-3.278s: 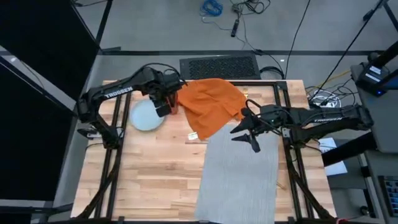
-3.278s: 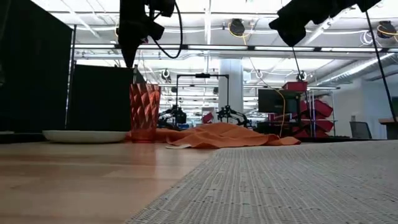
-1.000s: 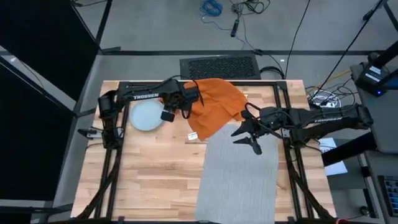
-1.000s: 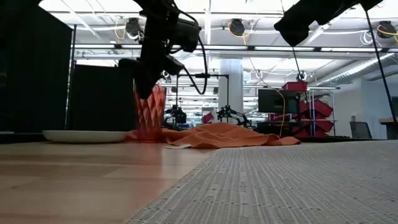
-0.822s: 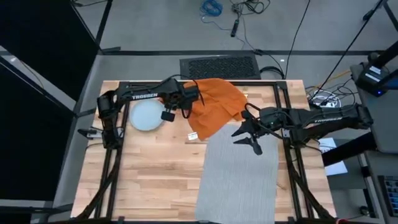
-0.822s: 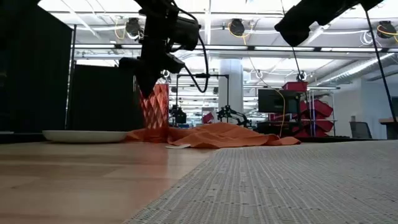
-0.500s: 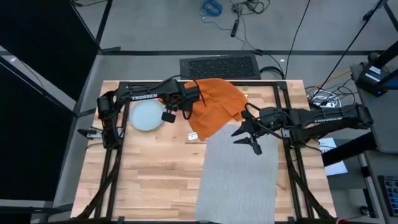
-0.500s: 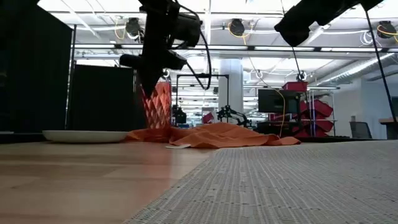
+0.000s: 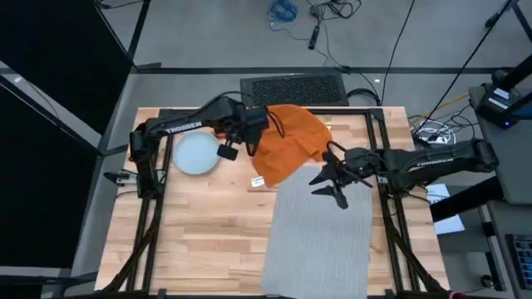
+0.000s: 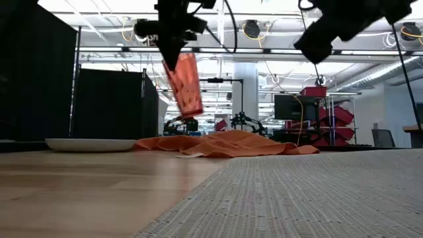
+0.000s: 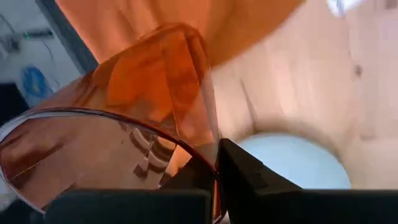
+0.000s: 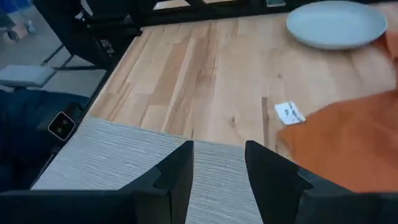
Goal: Set table place
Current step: Move the brown cup
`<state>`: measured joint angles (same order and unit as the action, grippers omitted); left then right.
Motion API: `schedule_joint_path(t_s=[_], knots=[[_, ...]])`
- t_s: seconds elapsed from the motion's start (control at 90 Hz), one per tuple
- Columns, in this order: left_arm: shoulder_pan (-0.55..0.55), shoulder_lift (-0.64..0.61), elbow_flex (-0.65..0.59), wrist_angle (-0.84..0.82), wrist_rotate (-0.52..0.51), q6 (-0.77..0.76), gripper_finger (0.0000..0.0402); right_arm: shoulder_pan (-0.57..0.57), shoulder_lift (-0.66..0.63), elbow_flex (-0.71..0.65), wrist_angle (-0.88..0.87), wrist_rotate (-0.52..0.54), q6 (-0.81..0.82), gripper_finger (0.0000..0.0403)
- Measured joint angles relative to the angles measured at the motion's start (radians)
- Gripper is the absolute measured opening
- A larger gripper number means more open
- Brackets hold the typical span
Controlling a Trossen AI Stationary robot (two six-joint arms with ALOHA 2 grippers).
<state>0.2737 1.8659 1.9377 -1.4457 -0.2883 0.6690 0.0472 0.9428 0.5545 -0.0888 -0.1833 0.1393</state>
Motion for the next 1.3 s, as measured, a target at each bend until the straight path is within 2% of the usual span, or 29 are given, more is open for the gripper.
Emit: schedule_joint_path(t_s=[0.1, 0.244, 0.333, 0.556, 0.778, 0.956, 1.189, 1.3], knots=[[0.015, 0.005, 0.000, 0.018, 0.001, 0.014, 0.0000, 0.025, 0.000, -0.049, 0.059, 0.009, 0.038, 0.0132], [0.021, 0.030, 0.000, 0.025, -0.002, 0.002, 0.0000, 0.076, 0.013, -0.060, 0.068, 0.126, 0.069, 0.0132], [0.011, 0.045, 0.009, 0.024, -0.001, 0.001, 0.0000, 0.096, 0.038, -0.061, 0.083, 0.153, 0.070, 0.0132], [-0.006, 0.108, 0.133, 0.072, 0.004, 0.010, 0.0000, 0.105, 0.129, -0.055, 0.179, 0.156, 0.080, 0.0132], [0.000, 0.162, 0.271, 0.048, 0.098, -0.009, 0.0000, 0.151, 0.222, -0.021, 0.183, 0.152, 0.105, 0.0132], [-0.013, 0.200, 0.286, -0.002, 0.163, -0.030, 0.0000, 0.208, 0.279, 0.017, 0.191, 0.155, 0.119, 0.0132], [-0.048, 0.229, 0.280, -0.050, 0.186, -0.056, 0.0000, 0.263, 0.322, 0.051, 0.191, 0.189, 0.148, 0.0132], [-0.028, 0.218, 0.279, -0.141, 0.184, -0.113, 0.0000, 0.287, 0.333, 0.054, 0.192, 0.191, 0.164, 0.0132]])
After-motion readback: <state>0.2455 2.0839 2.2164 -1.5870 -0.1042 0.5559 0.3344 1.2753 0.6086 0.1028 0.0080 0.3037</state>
